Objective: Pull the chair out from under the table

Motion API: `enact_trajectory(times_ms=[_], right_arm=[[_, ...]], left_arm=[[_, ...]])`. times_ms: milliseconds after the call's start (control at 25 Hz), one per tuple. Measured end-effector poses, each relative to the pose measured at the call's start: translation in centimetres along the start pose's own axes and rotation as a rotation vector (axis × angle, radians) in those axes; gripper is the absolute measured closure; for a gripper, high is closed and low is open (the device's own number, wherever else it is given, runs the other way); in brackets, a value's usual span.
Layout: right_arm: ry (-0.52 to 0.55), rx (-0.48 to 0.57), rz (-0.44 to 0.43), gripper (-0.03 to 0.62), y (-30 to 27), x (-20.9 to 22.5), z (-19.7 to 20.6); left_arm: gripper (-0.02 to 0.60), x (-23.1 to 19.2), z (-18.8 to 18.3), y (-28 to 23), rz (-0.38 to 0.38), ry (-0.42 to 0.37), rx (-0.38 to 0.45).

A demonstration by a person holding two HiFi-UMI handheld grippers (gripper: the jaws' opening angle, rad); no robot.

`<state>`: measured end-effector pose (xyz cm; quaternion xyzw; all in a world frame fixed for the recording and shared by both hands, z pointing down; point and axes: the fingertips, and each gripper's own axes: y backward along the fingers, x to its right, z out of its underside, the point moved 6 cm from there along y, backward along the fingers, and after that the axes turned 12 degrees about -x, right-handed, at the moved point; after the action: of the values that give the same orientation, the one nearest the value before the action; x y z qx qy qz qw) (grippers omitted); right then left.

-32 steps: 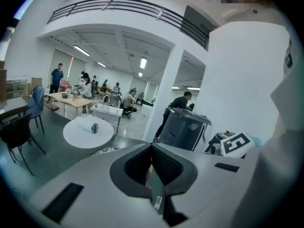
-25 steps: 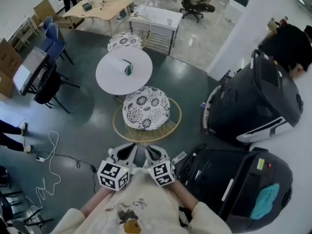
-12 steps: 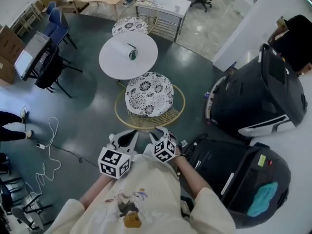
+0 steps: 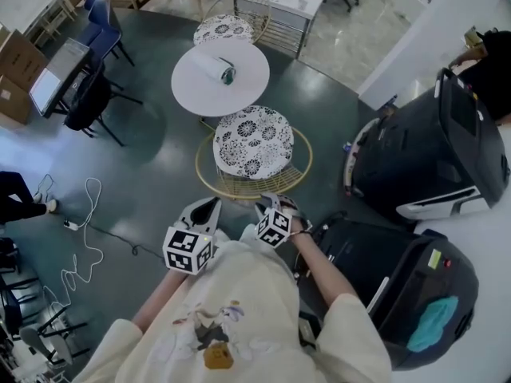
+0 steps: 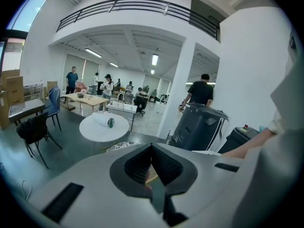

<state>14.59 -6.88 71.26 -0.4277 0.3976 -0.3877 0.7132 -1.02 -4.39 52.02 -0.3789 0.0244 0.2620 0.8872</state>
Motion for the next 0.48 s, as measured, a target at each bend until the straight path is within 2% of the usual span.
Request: enact_trajectory(times_ms=[240, 480], right_arm=[[0.038, -0.061, -0.013, 0.482, -1.9, -0.5, 0.4], [0.098, -0.076, -0.028, 0.476, -2.4, -1.3, -0.4]], left_arm=[[0.58, -1.2, 2.2, -3.5, -0.019, -0.034, -0.036], [0.58, -1.2, 4.4, -5.9, -0.013, -0.025, -0.084]])
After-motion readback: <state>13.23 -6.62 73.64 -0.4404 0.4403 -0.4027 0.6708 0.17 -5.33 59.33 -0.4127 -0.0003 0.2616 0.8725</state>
